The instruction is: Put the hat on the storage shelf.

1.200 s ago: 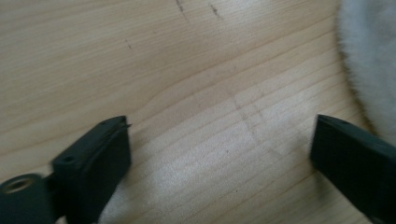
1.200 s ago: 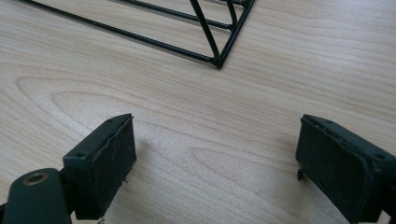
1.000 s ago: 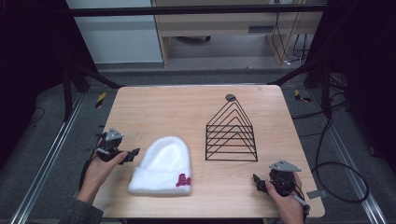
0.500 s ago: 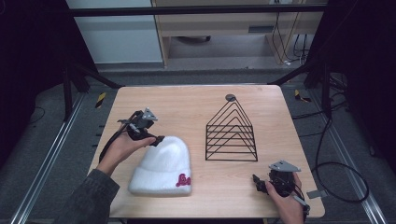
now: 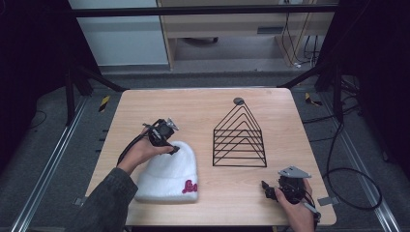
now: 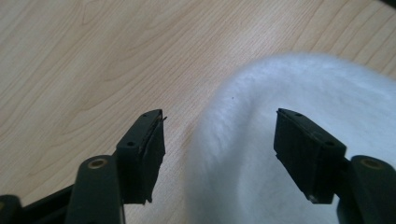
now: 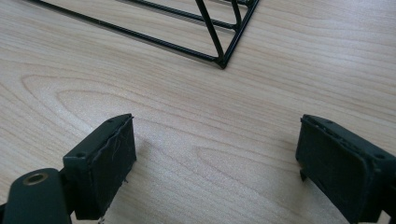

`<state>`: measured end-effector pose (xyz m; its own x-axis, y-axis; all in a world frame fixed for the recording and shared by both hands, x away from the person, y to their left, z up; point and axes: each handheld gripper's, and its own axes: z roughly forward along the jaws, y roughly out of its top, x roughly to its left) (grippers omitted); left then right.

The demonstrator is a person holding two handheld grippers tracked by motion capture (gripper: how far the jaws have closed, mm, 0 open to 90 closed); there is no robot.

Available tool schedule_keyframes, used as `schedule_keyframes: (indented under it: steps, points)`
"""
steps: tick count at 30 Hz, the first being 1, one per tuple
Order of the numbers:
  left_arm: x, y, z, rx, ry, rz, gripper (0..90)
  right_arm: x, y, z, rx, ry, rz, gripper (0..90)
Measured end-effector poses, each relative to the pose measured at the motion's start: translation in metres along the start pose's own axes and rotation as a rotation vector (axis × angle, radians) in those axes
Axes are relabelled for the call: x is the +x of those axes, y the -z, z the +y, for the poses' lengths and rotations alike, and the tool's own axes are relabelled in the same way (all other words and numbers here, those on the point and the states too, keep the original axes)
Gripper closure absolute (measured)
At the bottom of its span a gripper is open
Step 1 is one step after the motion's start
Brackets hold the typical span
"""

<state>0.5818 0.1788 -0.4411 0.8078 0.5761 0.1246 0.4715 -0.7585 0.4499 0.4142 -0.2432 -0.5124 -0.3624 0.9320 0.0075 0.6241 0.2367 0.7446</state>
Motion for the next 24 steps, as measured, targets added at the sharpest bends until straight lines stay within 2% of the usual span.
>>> schedule_keyframes:
  steps: [3, 4, 8, 12, 15, 18, 19, 21, 22, 24]
  points:
    - [0.003, -0.008, 0.001, 0.014, 0.012, -0.006, 36.4, 0.0, 0.0, 0.0, 0.0, 0.0, 0.0, 12.3]
    - [0.003, -0.011, 0.002, 0.016, 0.012, -0.008, 41.8, 0.0, 0.0, 0.0, 0.0, 0.0, 0.0, 12.3]
    - [0.004, -0.016, 0.003, 0.028, 0.002, -0.028, 49.9, 0.0, 0.0, 0.0, 0.0, 0.0, 0.0, 12.3]
    - [0.002, -0.019, 0.004, 0.035, -0.004, -0.049, 67.3, 0.0, 0.0, 0.0, -0.002, 0.002, -0.002, 12.3]
    - [0.0, -0.014, 0.006, 0.041, -0.012, -0.057, 76.9, 0.001, 0.0, 0.0, -0.002, 0.002, -0.001, 12.3]
    - [-0.001, -0.01, 0.006, 0.035, -0.012, -0.058, 79.2, 0.001, 0.0, 0.0, -0.001, 0.002, -0.001, 12.3]
    - [-0.003, -0.002, 0.006, 0.017, -0.011, -0.048, 79.5, 0.001, 0.0, 0.0, -0.001, 0.001, -0.001, 12.3]
    - [-0.004, 0.001, 0.006, 0.007, -0.01, -0.046, 79.8, 0.001, 0.0, 0.0, -0.001, 0.001, -0.001, 12.3]
    - [-0.006, 0.014, 0.007, -0.024, -0.018, -0.033, 80.0, 0.001, 0.0, 0.0, -0.001, 0.001, -0.001, 12.3]
    - [-0.008, 0.025, 0.007, -0.059, -0.016, -0.027, 80.3, 0.001, 0.0, 0.0, -0.001, 0.001, -0.002, 12.3]
